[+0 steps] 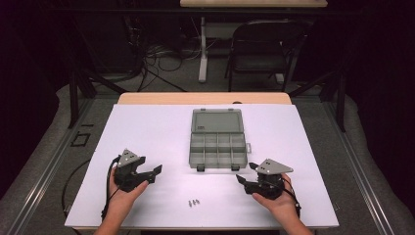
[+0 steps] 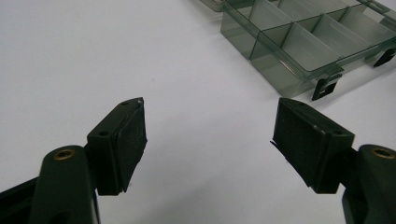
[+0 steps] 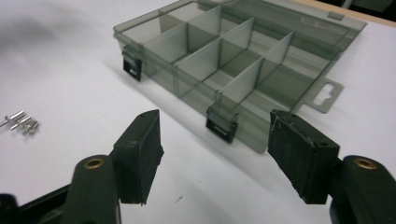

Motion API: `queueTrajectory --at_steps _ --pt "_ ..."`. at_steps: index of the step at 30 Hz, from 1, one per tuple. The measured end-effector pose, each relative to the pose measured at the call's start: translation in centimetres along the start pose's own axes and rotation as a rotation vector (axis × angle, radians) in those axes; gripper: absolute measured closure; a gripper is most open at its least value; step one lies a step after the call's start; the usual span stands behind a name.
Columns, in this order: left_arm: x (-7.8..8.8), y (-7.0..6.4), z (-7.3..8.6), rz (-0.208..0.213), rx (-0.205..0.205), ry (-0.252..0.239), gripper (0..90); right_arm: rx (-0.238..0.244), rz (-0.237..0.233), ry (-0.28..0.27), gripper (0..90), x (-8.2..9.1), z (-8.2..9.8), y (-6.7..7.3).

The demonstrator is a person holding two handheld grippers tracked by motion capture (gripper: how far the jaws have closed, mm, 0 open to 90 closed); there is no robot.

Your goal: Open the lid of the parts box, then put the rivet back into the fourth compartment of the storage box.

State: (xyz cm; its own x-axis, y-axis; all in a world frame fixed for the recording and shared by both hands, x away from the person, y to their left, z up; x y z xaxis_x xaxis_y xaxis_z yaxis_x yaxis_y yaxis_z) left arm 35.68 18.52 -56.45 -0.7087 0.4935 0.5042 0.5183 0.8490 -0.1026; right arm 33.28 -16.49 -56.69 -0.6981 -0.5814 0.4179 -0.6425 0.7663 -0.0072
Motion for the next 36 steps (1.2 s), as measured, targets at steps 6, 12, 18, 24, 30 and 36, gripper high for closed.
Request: queueTrajectory --at_steps 6,12,18,24,30,36 --pt "-0.3 -0.1 0.3 0.010 0.000 -0.012 25.8 0.037 -0.042 0.032 32.8 -0.9 0.8 1.4" --pt "-0.3 -0.3 0.3 0.007 0.003 -0.016 25.8 0.049 -0.071 0.037 34.6 -1.5 0.9 2.4" --pt "-0.3 -0.4 0.2 0.006 0.002 -0.023 25.9 0.062 -0.094 0.046 37.3 -1.8 0.8 3.2" --pt "-0.3 -0.4 0.3 0.006 0.008 -0.023 25.9 0.070 -0.112 0.053 38.9 -2.1 0.9 3.7" --pt "-0.2 -0.3 0.2 0.002 0.013 -0.025 25.9 0.061 -0.137 0.054 40.2 -2.4 0.7 4.4" --pt "-0.2 -0.3 0.3 -0.001 0.011 -0.028 25.9 0.093 -0.177 0.054 43.2 -2.9 0.3 5.4"
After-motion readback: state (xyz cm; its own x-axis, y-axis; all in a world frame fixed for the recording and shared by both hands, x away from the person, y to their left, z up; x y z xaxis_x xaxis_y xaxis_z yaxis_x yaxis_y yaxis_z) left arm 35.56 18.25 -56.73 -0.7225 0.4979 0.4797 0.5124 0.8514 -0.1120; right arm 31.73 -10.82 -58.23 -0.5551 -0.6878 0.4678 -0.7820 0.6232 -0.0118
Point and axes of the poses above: each handheld gripper's, and its own axes: x roughly backward along the jaws, z roughly out of its underside, y roughly to its left, the point moved 7 cm from there along -x, roughly forward along the jaws, and after that the axes turned 6 degrees about -y, right-handed, at the moved point
